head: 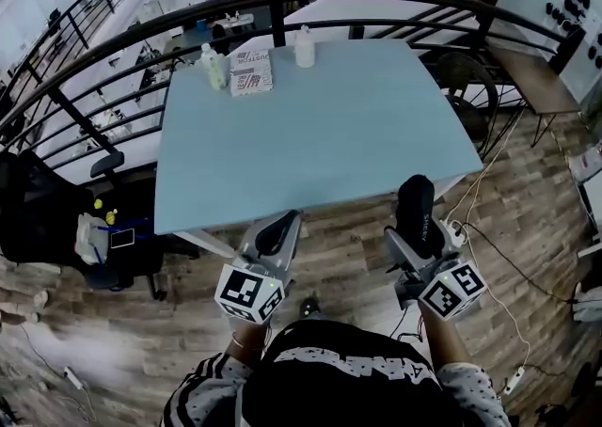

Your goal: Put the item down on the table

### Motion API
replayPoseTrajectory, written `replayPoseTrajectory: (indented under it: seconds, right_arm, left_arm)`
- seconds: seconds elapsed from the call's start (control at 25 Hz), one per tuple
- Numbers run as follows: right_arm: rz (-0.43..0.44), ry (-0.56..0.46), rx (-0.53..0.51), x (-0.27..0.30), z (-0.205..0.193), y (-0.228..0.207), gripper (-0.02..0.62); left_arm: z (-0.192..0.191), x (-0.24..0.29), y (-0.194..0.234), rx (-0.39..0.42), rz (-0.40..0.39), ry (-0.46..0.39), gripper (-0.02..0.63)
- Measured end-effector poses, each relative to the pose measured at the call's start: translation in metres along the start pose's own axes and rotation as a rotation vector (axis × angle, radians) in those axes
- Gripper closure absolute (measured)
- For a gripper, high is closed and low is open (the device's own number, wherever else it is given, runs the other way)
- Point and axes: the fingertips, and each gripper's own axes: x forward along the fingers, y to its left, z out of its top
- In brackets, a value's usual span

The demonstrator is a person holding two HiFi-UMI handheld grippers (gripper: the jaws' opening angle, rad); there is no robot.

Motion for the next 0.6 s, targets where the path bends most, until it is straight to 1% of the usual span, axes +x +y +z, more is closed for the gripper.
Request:
replayPoseTrajectory:
  seconds: [0.32, 0.6]
  right_arm:
    - [0.026, 0.023, 0.005, 0.040, -0.017, 0.012, 0.202]
    - [0.067, 0.041, -0.001, 0.062, -0.026, 0.023, 0.202]
  left_arm:
    - [-0.010, -0.011, 0.039, -0.014, 0.035, -0.003, 0.606]
    - [-0.014, -0.026, 0.061, -0.013, 0.084, -0.003, 0.606]
